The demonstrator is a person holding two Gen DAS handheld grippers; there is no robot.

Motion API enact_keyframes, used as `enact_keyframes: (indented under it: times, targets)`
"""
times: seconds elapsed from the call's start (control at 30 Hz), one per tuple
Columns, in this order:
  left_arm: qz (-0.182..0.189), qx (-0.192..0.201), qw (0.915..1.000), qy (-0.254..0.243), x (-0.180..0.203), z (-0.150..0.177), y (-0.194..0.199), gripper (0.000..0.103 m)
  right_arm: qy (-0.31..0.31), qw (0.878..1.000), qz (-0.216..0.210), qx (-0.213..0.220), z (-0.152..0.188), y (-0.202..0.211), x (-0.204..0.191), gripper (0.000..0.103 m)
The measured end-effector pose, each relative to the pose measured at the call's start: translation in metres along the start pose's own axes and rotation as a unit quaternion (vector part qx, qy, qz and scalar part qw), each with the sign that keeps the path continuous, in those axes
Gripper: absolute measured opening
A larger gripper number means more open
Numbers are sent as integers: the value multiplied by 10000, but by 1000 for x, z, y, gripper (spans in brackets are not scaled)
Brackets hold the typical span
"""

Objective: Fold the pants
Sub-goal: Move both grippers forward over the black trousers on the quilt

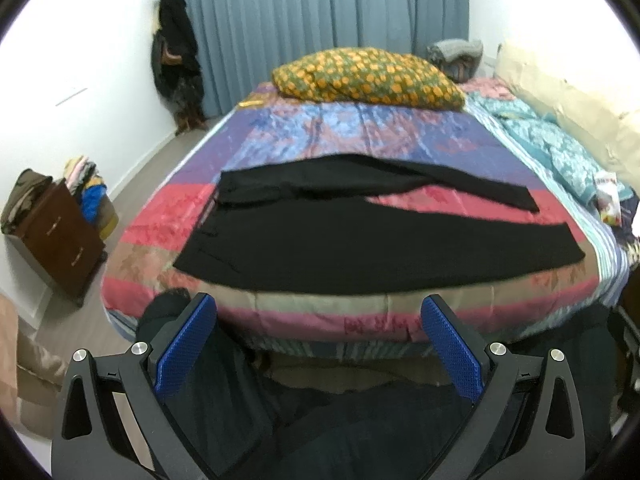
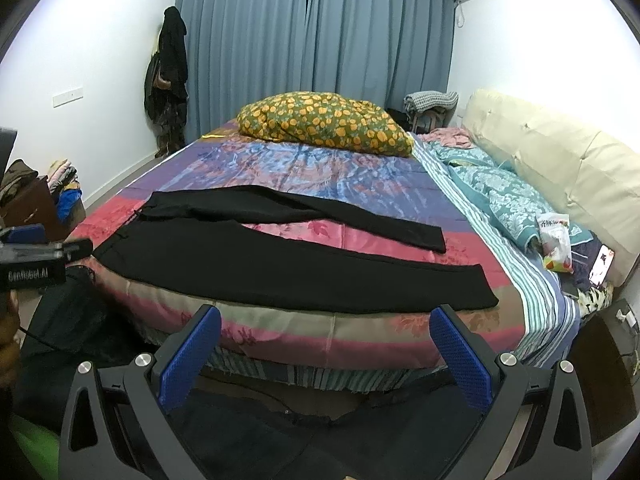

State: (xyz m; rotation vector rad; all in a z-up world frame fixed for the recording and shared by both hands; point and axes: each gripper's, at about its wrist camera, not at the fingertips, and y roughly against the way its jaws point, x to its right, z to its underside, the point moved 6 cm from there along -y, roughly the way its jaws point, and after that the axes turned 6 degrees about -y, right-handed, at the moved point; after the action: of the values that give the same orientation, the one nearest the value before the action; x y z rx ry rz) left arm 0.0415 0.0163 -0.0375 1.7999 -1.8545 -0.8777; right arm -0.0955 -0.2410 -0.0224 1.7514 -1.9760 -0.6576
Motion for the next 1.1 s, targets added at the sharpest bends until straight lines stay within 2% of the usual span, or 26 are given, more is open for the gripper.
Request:
enact_keyframes:
  times: [0.13, 0.23, 0.37, 0.5, 1.0, 1.1]
  targets:
    - [-49, 495, 9987, -67, -3, -12, 13, 102, -42, 10000, -34, 41, -2, 1, 1, 103]
    - [170, 777, 9967, -161, 3, -13, 20, 102, 82, 9999, -50, 53, -2, 2, -6, 103]
    - [490, 544, 9964, -431, 20, 0, 13, 102, 131, 9998, -134, -28, -1, -3, -10, 103]
    - [820, 380, 9947, -482, 31, 7, 10, 102, 72, 9999, -109, -31, 1, -4, -7, 103]
    - [817, 342, 9951, -433, 31, 10, 11, 102, 144, 9998, -161, 42, 4, -5, -11, 103]
    - [807, 329, 9952, -435, 31, 10, 9, 102, 103, 9995, -278, 77, 3, -4, -12, 103]
